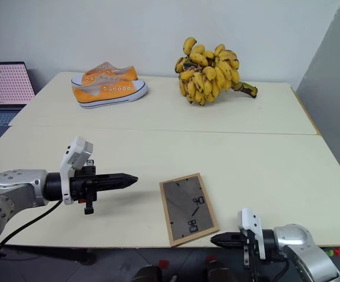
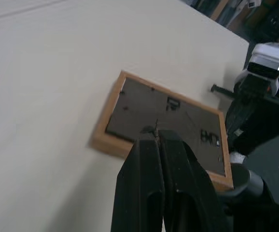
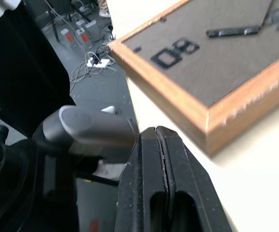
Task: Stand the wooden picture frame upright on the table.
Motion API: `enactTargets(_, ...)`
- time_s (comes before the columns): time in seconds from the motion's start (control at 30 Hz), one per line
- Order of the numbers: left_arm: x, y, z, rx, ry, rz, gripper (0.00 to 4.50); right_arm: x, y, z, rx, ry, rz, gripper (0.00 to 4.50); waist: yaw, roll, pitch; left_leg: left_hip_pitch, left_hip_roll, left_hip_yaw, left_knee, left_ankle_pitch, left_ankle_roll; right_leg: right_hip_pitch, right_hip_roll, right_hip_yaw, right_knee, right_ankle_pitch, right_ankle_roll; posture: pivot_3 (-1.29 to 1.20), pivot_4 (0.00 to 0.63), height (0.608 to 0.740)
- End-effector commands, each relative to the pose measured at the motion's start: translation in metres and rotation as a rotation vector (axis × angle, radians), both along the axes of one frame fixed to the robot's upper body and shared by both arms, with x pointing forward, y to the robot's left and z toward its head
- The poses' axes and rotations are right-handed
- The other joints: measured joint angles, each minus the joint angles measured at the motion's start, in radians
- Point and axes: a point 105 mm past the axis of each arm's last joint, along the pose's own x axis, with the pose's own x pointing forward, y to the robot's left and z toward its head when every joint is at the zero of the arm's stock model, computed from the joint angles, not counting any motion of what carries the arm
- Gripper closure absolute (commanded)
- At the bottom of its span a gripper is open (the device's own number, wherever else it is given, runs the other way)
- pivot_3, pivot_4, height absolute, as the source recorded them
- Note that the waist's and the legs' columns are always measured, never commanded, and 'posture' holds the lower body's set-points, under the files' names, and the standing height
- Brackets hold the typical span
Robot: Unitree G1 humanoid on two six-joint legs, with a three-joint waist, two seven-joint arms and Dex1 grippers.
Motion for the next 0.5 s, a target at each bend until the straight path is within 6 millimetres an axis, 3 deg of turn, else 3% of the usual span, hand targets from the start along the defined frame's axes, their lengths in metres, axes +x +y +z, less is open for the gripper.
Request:
enactTargets(0.03,-0.015,0.002,0.000,0.067,-0.029,-0.052,4.49,0.008,0.013,0.006,0.029,-0.022,-0.001,4.50,0.000,0.001,0.001,0.000,0.000,0.000,0.000,0.000,0.000,0.000,0.000,0.000,0.000,0.000,0.000,0.00,0.150,0.740)
enactTargets(0.5,-0.008,0.007,0.009,0.070,-0.066,-0.040,4.49,0.023,0.054,0.017,0.115,-0.008,0.007,4.50,0.001,0.002,0.002,0.000,0.000,0.001,-0.001,0.000,0.000,-0.002,0.000,0.000,0.000,0.000,-0.001,0.00,0.150,0.740)
